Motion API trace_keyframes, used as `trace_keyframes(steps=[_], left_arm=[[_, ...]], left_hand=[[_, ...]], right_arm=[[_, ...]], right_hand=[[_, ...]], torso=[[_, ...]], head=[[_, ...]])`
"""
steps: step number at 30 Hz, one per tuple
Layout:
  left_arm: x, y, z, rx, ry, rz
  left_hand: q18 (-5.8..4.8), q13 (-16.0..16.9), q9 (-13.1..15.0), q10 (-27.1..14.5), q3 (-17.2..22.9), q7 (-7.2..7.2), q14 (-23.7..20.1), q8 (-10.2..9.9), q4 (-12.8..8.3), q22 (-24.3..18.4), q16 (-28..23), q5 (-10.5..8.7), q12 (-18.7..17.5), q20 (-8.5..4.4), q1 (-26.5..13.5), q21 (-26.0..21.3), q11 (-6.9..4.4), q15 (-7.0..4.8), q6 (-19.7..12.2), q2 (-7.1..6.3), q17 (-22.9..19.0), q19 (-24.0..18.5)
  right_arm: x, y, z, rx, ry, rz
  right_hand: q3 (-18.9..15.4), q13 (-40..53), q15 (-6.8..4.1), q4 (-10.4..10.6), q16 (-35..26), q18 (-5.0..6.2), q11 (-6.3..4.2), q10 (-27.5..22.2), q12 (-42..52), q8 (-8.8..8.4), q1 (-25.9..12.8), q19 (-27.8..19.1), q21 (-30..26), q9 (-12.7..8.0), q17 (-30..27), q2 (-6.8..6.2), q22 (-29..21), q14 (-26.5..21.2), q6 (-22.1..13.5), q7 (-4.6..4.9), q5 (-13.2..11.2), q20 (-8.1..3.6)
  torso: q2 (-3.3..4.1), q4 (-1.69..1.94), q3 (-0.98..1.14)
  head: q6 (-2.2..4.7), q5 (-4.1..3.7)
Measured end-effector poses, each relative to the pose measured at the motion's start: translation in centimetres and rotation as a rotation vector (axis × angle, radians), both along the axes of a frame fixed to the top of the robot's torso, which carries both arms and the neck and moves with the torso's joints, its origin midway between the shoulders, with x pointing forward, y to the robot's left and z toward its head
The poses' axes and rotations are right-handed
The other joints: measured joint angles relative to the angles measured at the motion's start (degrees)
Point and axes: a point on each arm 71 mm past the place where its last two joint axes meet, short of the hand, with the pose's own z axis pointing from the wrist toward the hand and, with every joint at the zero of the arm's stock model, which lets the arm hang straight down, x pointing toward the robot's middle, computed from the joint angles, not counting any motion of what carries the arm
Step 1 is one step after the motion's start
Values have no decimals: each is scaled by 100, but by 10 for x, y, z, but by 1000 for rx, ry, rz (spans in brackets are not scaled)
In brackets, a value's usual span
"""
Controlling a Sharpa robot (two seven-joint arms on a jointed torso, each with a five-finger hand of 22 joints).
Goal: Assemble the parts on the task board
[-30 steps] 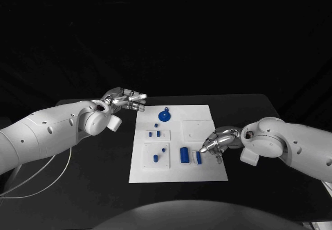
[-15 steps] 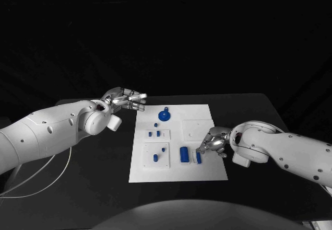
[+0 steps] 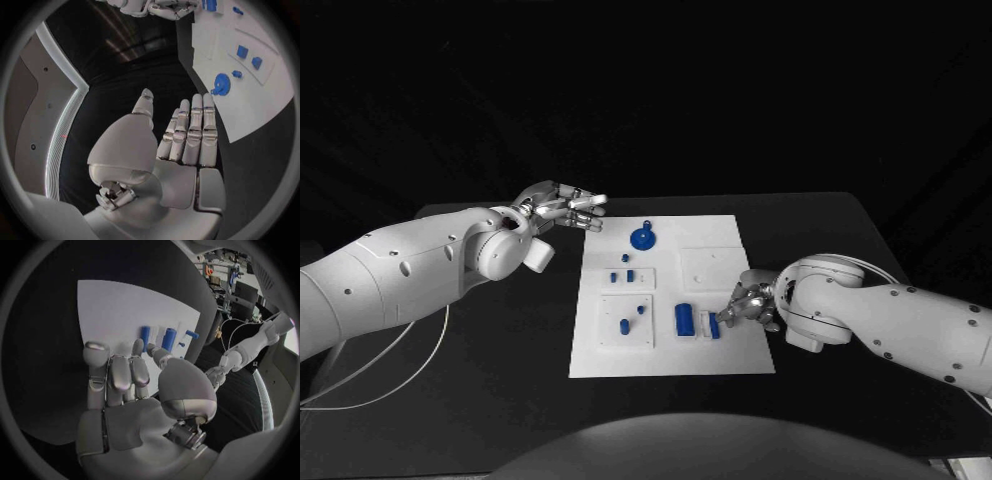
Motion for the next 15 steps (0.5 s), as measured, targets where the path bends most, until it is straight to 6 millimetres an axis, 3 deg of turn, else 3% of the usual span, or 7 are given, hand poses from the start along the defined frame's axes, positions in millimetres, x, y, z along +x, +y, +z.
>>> trace_keyframes(steps=[4,7,9,11,15], left_arm=[[-1,0,-2,4,5,-3],[-1,0,-2,5,7,-4],[-2,0,-3,6,8,-5],[-2,0,-3,6,9,-5],[-2,0,-3,7,9,-5]], left_hand=[[0,0,0,0,0,0,0,0,0,0,0,0,0,0,0,0,0,0,0,0,0,0],[0,0,0,0,0,0,0,0,0,0,0,0,0,0,0,0,0,0,0,0,0,0],[0,0,0,0,0,0,0,0,0,0,0,0,0,0,0,0,0,0,0,0,0,0],[0,0,0,0,0,0,0,0,0,0,0,0,0,0,0,0,0,0,0,0,0,0],[0,0,0,0,0,0,0,0,0,1,0,0,0,0,0,0,0,0,0,0,0,0]], right_arm=[[-2,5,-5,-17,-1,11],[-4,7,-8,-25,-1,14],[-4,8,-10,-30,-3,15],[-4,9,-11,-34,-6,14],[-4,10,-12,-39,-12,14]], right_hand=[[69,0,7,269,0,1,21,21,-43,0,-33,21,-100,-102,0,-137,48,7,0,0,-381,21],[126,-1,7,608,-28,1,21,21,-52,0,-1,21,-149,-96,-7,-369,76,7,30,29,-924,21],[152,-1,7,979,-28,1,33,33,-71,0,120,34,-190,-52,-7,-574,115,7,51,49,-1177,34],[103,-1,7,1297,-28,0,32,32,-75,0,274,62,-237,-5,-7,-726,170,7,61,40,-1274,20],[27,-1,7,1385,-28,0,32,32,-98,0,344,62,-303,36,-7,-795,247,7,61,40,-1289,21]], torso=[[0,1,2],[0,1,2],[0,1,2],[0,2,2],[0,2,-1]], head=[[-5,-3],[-6,-4],[-7,-4],[-7,-4],[-7,-2]])
